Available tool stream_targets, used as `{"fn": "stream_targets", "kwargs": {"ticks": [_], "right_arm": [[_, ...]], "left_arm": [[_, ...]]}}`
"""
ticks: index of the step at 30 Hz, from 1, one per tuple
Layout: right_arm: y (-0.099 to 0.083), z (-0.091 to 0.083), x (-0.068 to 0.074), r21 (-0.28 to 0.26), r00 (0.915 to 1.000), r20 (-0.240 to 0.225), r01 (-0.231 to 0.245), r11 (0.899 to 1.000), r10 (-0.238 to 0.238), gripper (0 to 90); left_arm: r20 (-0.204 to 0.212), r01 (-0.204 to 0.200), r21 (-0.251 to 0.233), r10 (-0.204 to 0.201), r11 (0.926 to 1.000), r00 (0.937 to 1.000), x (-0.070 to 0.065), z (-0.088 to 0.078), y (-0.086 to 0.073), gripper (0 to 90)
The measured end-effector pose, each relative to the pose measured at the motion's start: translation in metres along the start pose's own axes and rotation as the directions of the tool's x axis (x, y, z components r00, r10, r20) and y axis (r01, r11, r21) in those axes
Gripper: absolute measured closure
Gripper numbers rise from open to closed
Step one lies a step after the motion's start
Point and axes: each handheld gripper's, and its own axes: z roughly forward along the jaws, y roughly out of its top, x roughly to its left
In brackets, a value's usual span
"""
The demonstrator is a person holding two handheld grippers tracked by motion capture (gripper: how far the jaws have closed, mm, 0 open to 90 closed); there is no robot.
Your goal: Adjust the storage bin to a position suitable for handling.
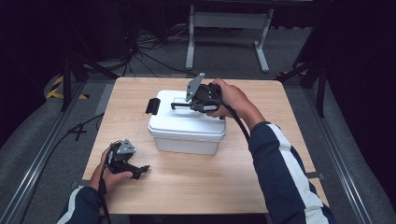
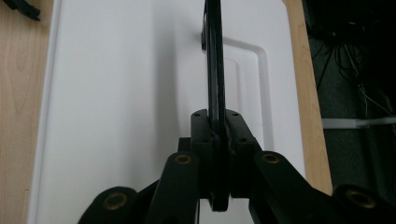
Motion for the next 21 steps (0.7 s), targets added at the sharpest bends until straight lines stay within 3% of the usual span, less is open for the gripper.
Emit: {"fn": "stream_targets", "kwargs": {"ticks": [21], "right_arm": [[-0.015,-0.031,-0.001,-0.049,0.9990,0.042,-0.010,0.999,0.012,84.7]], "left_arm": [[-0.001,-0.005,0.004,0.005,1.0000,1.0000,0.000,0.000,0.000,0.5]]}}
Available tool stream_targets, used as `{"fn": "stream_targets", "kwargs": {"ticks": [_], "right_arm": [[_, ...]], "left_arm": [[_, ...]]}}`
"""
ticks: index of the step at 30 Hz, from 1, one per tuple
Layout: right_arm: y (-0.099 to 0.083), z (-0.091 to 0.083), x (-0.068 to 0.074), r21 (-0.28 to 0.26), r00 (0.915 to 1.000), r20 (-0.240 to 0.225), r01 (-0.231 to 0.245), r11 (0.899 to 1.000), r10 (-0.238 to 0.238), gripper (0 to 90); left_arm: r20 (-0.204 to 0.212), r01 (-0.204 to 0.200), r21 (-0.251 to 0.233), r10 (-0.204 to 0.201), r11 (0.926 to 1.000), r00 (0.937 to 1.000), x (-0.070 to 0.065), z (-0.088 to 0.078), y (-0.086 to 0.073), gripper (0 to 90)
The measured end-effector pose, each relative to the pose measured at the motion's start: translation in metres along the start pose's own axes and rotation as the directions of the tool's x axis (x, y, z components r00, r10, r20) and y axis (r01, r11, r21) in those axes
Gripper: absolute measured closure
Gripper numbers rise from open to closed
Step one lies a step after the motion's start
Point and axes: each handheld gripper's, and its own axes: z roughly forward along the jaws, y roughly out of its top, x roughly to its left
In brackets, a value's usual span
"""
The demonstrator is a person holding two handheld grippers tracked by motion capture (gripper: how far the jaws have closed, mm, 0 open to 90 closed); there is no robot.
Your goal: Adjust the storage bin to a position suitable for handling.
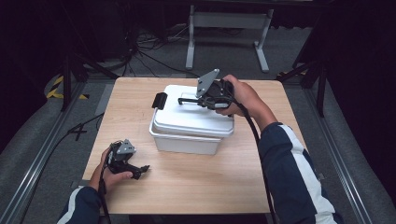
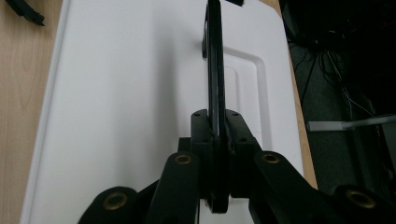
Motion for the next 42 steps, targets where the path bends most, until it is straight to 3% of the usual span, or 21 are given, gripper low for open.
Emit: {"fn": "stream_targets", "kwargs": {"ticks": [19,34,42], "right_arm": [[-0.046,-0.046,0.001,-0.021,0.9952,0.065,-0.073,0.997,0.074,84.7],[-0.105,-0.086,0.003,-0.051,0.9799,0.124,-0.151,0.987,0.156,84.7],[-0.133,-0.100,0.005,-0.062,0.9672,0.144,-0.202,0.977,0.209,84.7]], "left_arm": [[-0.004,0.002,-0.006,-0.002,1.0000,1.0000,0.000,0.000,0.000,0.5],[-0.005,0.002,-0.006,-0.002,1.0000,1.0000,0.000,0.000,0.000,0.5],[-0.005,0.003,-0.006,-0.003,1.0000,1.0000,0.000,0.000,0.000,0.5]]}}
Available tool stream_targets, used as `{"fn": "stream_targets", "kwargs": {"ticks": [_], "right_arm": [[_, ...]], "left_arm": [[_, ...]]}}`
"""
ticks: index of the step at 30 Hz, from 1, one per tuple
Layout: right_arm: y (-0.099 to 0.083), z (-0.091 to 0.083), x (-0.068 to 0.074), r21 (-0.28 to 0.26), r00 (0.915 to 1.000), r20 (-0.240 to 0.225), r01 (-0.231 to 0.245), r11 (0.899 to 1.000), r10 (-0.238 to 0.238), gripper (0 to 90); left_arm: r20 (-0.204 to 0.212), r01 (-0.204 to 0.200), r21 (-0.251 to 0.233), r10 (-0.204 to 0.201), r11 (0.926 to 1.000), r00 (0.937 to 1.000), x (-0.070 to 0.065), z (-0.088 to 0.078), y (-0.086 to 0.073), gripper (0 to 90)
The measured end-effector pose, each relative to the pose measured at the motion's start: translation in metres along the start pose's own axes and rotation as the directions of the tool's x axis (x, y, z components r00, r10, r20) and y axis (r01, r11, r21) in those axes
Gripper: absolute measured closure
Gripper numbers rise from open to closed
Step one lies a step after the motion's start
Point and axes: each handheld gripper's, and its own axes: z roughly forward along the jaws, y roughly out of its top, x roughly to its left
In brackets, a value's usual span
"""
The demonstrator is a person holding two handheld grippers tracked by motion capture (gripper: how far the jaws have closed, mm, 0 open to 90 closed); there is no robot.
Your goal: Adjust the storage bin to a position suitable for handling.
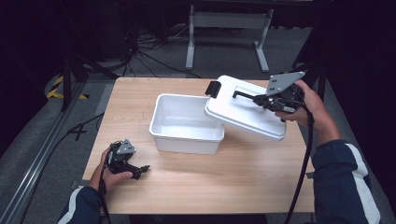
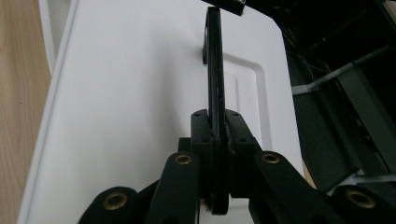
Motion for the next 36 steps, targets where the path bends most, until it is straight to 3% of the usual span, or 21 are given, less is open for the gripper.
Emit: {"fn": "stream_targets", "kwargs": {"ticks": [5,16,27,36], "right_arm": [[-0.014,-0.007,-0.002,0.004,0.9999,0.010,-0.014,1.000,0.014,84.7],[-0.048,-0.011,-0.008,0.003,0.9953,0.034,-0.091,0.996,0.091,84.7],[-0.080,-0.002,-0.008,0.037,0.9892,0.042,-0.142,0.989,0.140,84.7],[-0.095,0.013,-0.005,0.062,0.9850,0.032,-0.171,0.983,0.170,84.7]], "left_arm": [[0.000,0.000,0.000,0.000,1.0000,1.0000,0.000,0.000,0.000,0.5],[0.000,-0.003,0.003,0.003,1.0000,1.0000,0.000,0.000,0.000,0.5],[0.000,-0.003,0.002,0.003,1.0000,1.0000,0.000,0.000,0.000,0.5],[0.000,-0.003,0.002,0.003,1.0000,1.0000,0.000,0.000,0.000,0.5]]}}
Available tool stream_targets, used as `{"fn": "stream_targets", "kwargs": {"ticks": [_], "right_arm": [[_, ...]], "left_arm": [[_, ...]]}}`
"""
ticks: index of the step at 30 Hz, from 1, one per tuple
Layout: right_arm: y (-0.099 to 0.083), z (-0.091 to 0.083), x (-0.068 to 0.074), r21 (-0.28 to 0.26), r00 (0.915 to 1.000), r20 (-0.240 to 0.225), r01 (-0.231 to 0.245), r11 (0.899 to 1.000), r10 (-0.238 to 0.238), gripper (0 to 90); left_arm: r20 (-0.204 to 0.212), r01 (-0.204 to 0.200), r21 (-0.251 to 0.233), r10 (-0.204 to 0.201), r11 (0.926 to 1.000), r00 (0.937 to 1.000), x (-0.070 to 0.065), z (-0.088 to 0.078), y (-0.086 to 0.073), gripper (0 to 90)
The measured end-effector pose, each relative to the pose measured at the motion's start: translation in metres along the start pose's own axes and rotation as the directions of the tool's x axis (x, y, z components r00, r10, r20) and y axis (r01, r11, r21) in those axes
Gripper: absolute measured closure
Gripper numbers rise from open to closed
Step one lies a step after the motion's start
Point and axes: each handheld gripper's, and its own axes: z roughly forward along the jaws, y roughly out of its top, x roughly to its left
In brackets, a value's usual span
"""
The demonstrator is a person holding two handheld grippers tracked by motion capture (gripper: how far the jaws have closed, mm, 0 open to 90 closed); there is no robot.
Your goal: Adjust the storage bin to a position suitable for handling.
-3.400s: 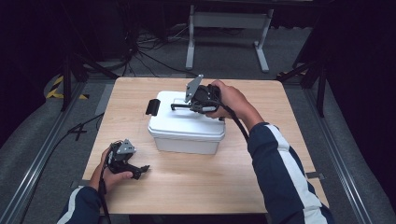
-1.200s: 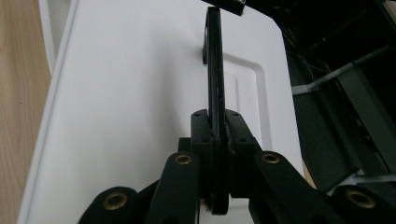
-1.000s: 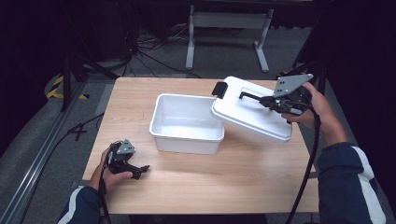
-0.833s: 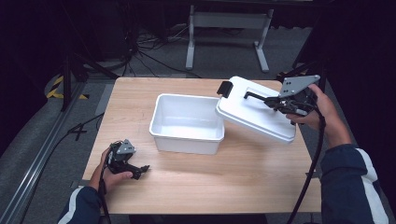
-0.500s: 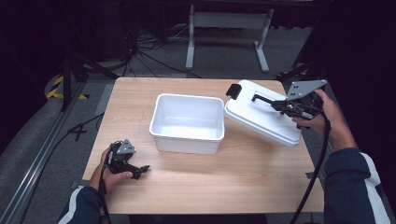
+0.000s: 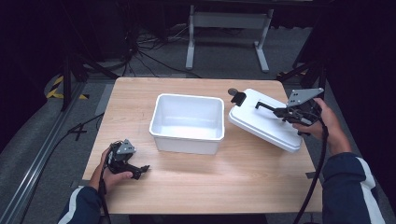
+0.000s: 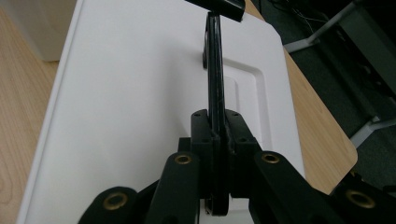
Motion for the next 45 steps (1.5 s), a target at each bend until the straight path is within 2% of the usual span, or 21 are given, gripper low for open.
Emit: {"fn": "stream_targets", "kwargs": {"ticks": [8,15,17,19,24,29,33,36,40,45], "right_arm": [[-0.013,0.023,0.002,0.040,0.9996,-0.010,-0.026,0.999,0.026,84.7],[-0.023,0.051,0.007,0.075,0.9980,-0.041,-0.045,0.996,0.048,84.7],[-0.024,0.053,0.007,0.075,0.9977,-0.045,-0.047,0.996,0.050,84.7],[-0.030,0.063,0.007,0.082,0.9957,-0.052,-0.072,0.994,0.077,84.7],[-0.035,0.072,0.008,0.091,0.9936,-0.061,-0.089,0.992,0.095,84.7],[-0.039,0.083,0.011,0.101,0.9940,-0.035,-0.100,0.990,0.104,84.6],[-0.043,0.090,0.013,0.104,0.9919,-0.049,-0.111,0.988,0.117,84.5],[-0.045,0.093,0.013,0.104,0.9893,-0.052,-0.130,0.986,0.136,84.4],[-0.046,0.095,0.013,0.115,0.9892,-0.050,-0.132,0.985,0.138,84.2],[-0.047,0.097,0.012,0.103,0.9847,-0.052,-0.160,0.982,0.166,83.4]], "left_arm": [[0.000,0.000,0.000,0.000,1.0000,1.0000,0.000,0.000,0.000,0.5],[0.000,-0.001,0.000,0.001,1.0000,1.0000,0.000,0.000,0.000,0.5],[0.000,-0.001,0.000,0.001,1.0000,1.0000,0.000,0.000,0.000,0.5],[0.000,0.000,0.000,0.000,1.0000,1.0000,0.000,0.000,0.000,0.5],[0.000,0.000,0.000,0.000,1.0000,1.0000,0.000,0.000,0.000,0.5],[0.000,0.000,0.000,0.000,1.0000,1.0000,0.000,0.000,0.000,0.5],[0.000,0.000,0.000,0.000,1.0000,1.0000,0.000,0.000,0.000,0.5],[0.000,0.000,0.000,0.000,1.0000,1.0000,0.000,0.000,0.000,0.5],[0.003,-0.001,0.000,0.001,1.0000,1.0000,0.000,0.000,0.000,0.5],[0.004,-0.002,0.001,0.002,1.0000,1.0000,0.000,0.000,0.000,0.5]]}}
